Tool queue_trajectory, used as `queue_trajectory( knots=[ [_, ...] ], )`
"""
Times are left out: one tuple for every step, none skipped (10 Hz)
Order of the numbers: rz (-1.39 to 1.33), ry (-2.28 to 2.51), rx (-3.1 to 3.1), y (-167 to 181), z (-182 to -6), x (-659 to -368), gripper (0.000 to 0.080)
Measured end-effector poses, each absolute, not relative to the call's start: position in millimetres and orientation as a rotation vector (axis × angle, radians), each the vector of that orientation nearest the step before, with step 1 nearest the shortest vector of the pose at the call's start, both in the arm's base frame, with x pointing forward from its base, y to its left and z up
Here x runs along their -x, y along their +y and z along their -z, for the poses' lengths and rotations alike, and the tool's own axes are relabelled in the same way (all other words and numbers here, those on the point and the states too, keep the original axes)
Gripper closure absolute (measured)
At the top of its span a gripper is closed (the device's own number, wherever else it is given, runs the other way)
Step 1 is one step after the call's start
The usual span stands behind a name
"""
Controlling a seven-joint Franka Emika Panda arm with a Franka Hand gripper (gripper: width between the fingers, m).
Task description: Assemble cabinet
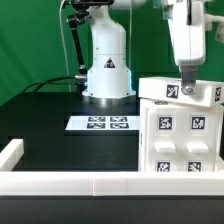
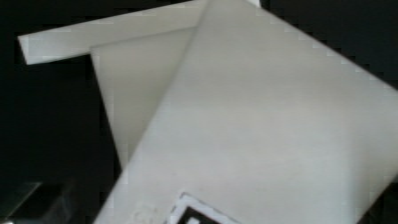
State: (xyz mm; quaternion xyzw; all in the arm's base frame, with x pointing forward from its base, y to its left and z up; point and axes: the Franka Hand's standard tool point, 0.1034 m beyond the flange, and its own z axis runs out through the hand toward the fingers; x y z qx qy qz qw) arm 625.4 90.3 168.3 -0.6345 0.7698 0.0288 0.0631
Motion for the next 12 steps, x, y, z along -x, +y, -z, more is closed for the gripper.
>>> queue_trajectory(
  knots=[
    [-0.097, 2.304, 1.91, 92, -177.5, -624, 0.0006],
    [-0.105, 2.286, 1.894, 93, -187.4, -624, 0.0002],
    [-0.106, 2.263, 1.914, 94, -188.3, -624, 0.0002],
    [-0.106, 2.245, 1.94, 95, -186.1, -623, 0.0002],
    [-0.106, 2.241, 1.944, 95, -186.0, -623, 0.0002],
    [-0.094, 2.124, 2.074, 95, -184.5, -622, 0.0002],
    [-0.097, 1.988, 2.215, 95, -180.7, -619, 0.0002],
    [-0.089, 1.804, 2.381, 96, -181.0, -617, 0.0002],
    [-0.067, 1.618, 2.506, 97, -183.2, -617, 0.0002],
    [-0.05, 1.451, 2.603, 97, -184.0, -617, 0.0002],
    [-0.039, 1.326, 2.668, 97, -183.7, -617, 0.0002],
    [-0.032, 1.248, 2.706, 97, -183.2, -617, 0.0002]
  ],
)
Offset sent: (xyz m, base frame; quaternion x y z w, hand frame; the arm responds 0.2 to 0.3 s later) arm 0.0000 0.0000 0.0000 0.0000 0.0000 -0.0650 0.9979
